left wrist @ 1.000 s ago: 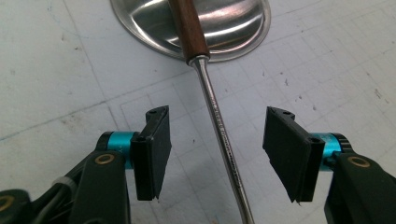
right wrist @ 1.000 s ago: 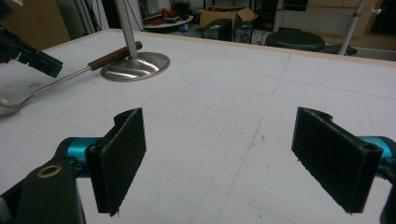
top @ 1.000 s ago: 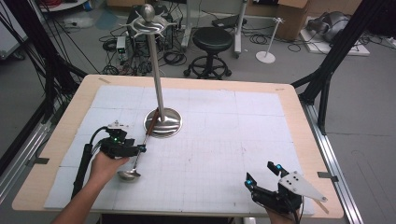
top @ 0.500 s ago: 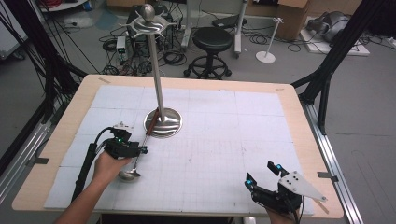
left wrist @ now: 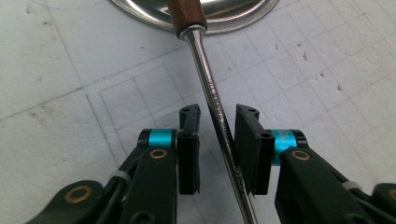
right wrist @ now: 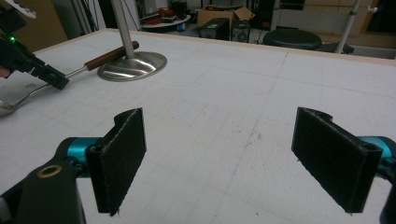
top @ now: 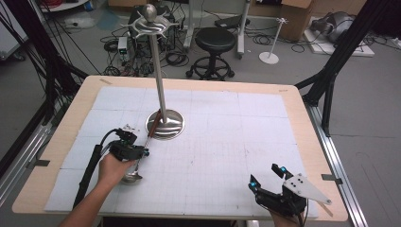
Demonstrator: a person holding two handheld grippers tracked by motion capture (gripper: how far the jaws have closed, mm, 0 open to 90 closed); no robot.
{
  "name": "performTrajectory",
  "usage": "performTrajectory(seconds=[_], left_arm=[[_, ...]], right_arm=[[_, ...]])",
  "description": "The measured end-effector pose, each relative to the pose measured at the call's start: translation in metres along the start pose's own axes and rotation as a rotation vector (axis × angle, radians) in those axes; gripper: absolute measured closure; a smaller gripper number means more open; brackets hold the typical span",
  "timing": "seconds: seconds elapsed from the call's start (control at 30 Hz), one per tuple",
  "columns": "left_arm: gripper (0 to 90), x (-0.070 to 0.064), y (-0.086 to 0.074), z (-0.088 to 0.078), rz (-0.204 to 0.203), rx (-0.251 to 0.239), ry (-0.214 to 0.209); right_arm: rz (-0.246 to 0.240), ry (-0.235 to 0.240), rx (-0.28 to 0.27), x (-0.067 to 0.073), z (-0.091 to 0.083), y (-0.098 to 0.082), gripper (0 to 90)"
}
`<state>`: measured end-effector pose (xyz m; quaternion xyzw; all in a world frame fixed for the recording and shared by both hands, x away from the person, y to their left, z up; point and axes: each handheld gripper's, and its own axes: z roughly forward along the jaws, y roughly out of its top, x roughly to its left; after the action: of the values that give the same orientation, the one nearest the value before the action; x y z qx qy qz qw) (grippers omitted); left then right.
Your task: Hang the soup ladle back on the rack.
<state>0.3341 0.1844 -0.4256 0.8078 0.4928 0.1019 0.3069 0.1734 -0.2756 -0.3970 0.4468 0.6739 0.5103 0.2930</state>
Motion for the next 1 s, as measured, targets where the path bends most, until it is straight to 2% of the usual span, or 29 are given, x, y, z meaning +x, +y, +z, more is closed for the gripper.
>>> performTrajectory(seconds=[0.13,0.4,0.5,0.73,1.0], left_arm=[[75.6,-0.003,0.003,0.002,0.011,0.019,0.006],[77.7,0.000,0.005,0.002,-0.034,0.026,-0.007],[78.3,0.001,0.005,0.002,-0.054,0.020,-0.013],[80.2,0.001,0.005,0.000,-0.061,0.008,-0.016],[82.9,0.011,0.004,-0.011,-0.075,-0.022,-0.013]], right_arm=[[-0.001,-0.005,-0.005,-0.001,-0.001,0.000,16.4],[0.000,-0.007,-0.005,-0.001,-0.002,0.000,16.5],[0.001,-0.006,-0.006,-0.001,-0.002,0.000,16.5],[0.001,-0.007,-0.010,-0.002,-0.003,0.000,16.5],[0.004,-0.007,-0.010,-0.001,-0.004,0.000,16.5]])
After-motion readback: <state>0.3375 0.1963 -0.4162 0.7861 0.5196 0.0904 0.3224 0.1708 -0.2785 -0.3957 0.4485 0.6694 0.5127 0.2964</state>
